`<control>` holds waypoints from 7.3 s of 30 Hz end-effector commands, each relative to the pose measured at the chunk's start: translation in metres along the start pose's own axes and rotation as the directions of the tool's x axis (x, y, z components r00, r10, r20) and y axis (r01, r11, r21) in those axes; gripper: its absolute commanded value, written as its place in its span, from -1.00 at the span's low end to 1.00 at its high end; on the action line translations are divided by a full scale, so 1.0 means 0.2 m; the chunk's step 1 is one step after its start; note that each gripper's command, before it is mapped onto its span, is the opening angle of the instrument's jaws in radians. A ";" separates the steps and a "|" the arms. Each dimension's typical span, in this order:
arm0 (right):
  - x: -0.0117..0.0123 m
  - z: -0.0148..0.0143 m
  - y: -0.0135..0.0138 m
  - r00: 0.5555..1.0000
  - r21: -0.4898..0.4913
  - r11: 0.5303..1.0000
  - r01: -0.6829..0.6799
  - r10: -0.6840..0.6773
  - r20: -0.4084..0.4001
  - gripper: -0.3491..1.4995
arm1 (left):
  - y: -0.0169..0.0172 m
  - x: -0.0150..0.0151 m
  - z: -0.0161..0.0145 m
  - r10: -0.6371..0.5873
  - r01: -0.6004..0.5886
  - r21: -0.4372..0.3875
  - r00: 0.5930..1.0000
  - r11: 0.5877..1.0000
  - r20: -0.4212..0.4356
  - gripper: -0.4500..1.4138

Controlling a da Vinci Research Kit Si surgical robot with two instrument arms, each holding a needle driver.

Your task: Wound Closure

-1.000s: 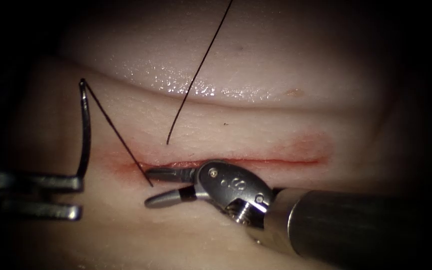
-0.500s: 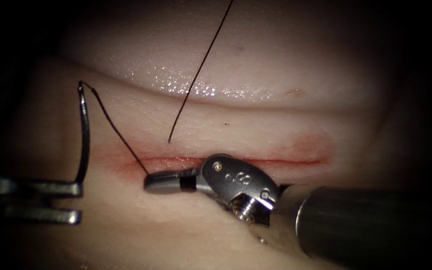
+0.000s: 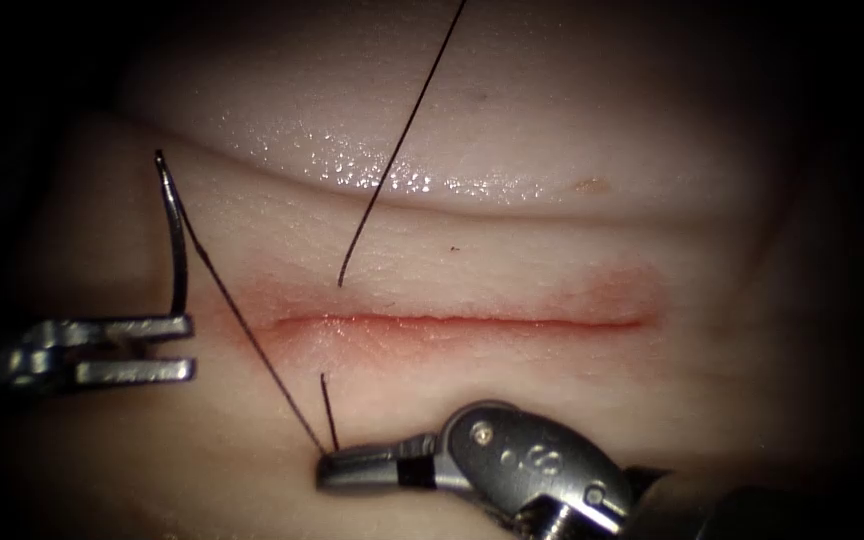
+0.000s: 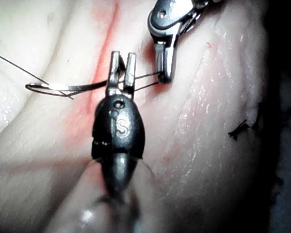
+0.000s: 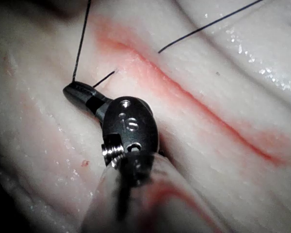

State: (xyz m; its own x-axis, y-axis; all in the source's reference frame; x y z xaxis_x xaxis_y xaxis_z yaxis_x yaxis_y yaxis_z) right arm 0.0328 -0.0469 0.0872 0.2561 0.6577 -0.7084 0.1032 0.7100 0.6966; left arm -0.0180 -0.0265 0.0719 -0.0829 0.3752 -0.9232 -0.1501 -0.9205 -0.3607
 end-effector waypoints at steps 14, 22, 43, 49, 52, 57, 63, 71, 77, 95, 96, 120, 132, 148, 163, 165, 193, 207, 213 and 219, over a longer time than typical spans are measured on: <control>0.025 0.011 -0.016 0.992 -0.030 0.992 0.126 -0.127 -0.022 0.18 | 0.011 0.008 -0.002 0.015 -0.015 0.001 1.000 1.000 -0.021 -1.00; 0.032 -0.004 0.005 0.987 -0.109 0.981 0.158 -0.160 -0.013 0.74 | 0.004 0.010 -0.015 0.028 -0.028 0.029 1.000 0.999 -0.001 -1.00; 0.008 0.018 0.047 0.964 -0.220 0.939 0.263 -0.244 0.110 0.74 | -0.011 0.010 -0.036 0.039 -0.045 0.155 0.998 0.987 0.041 -1.00; 0.003 0.023 0.050 0.958 -0.206 0.939 0.276 -0.251 0.139 0.42 | -0.011 0.009 -0.036 0.041 -0.046 0.151 0.998 0.987 0.038 -1.00; 0.002 0.020 0.048 0.957 -0.159 0.949 0.272 -0.250 0.144 -1.00 | -0.011 0.009 -0.036 0.040 -0.045 0.151 0.998 0.987 0.038 -1.00; 0.001 0.015 0.043 0.957 -0.140 0.952 0.273 -0.254 0.142 -1.00 | -0.011 0.009 -0.035 0.040 -0.045 0.149 0.999 0.988 0.034 -1.00; 0.004 0.007 0.025 0.957 -0.115 0.955 0.272 -0.255 0.141 -1.00 | -0.011 0.006 -0.028 0.051 -0.053 0.142 0.999 0.988 0.020 -1.00; 0.011 0.006 -0.006 0.959 -0.088 0.961 0.264 -0.251 0.134 -1.00 | -0.007 -0.002 -0.020 0.071 -0.072 0.126 0.997 0.989 0.014 -1.00; 0.014 0.012 -0.025 0.957 -0.081 0.960 0.268 -0.256 0.133 -1.00 | -0.003 -0.004 -0.019 0.080 -0.081 0.126 0.997 0.989 0.017 -1.00; 0.029 0.008 -0.022 0.958 -0.135 0.953 0.273 -0.256 0.126 0.81 | -0.001 -0.003 -0.020 0.081 -0.082 0.111 0.997 0.990 0.011 -1.00; 0.029 0.006 -0.019 0.960 -0.157 0.950 0.269 -0.251 0.124 0.91 | -0.002 -0.003 -0.021 0.081 -0.081 0.109 0.997 0.991 0.010 -1.00; 0.006 0.006 0.033 0.940 -0.255 0.910 0.327 -0.286 0.185 0.87 | -0.008 -0.002 -0.035 0.067 -0.070 0.142 0.997 0.987 0.027 -1.00; -0.006 0.022 0.049 0.927 -0.244 0.904 0.351 -0.299 0.226 0.54 | -0.008 -0.004 -0.033 0.071 -0.074 0.139 0.997 0.988 0.022 -1.00; 0.001 0.005 0.023 0.922 -0.159 0.922 0.353 -0.314 0.225 -1.00 | -0.009 -0.006 -0.033 0.076 -0.078 0.136 0.997 0.988 0.020 -1.00; 0.018 0.013 -0.057 0.876 -0.033 0.905 0.425 -0.402 0.268 -1.00 | -0.014 -0.019 -0.032 0.102 -0.104 0.134 0.994 0.985 0.024 -1.00; 0.021 0.016 -0.069 0.867 -0.018 0.900 0.436 -0.415 0.275 -1.00 | -0.015 -0.020 -0.032 0.104 -0.107 0.134 0.994 0.985 0.024 -1.00; 0.031 -0.009 -0.002 0.898 -0.176 0.888 0.425 -0.391 0.201 0.89 | -0.016 -0.025 -0.034 0.108 -0.111 0.120 0.994 0.986 0.033 -1.00; 0.007 0.008 0.034 0.870 -0.211 0.854 0.476 -0.422 0.254 0.76 | -0.015 -0.026 -0.034 0.111 -0.114 0.120 0.993 0.986 0.036 -1.00; 0.000 0.017 0.040 0.861 -0.214 0.846 0.488 -0.427 0.277 0.67 | -0.015 -0.026 -0.033 0.111 -0.115 0.121 0.993 0.986 0.036 -1.00; 0.000 0.021 0.041 0.859 -0.203 0.849 0.488 -0.426 0.285 -0.45 | -0.014 -0.027 -0.034 0.113 -0.116 0.119 0.993 0.986 0.039 -1.00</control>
State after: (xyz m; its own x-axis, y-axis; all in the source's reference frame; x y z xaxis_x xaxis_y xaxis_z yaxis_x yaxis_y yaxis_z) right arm 0.0369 -0.0418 0.0930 0.4555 0.1893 -0.8699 0.0175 0.9750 0.2213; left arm -0.0100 -0.0261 0.0763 -0.1384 0.2716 -0.9524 -0.2559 -0.9388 -0.2306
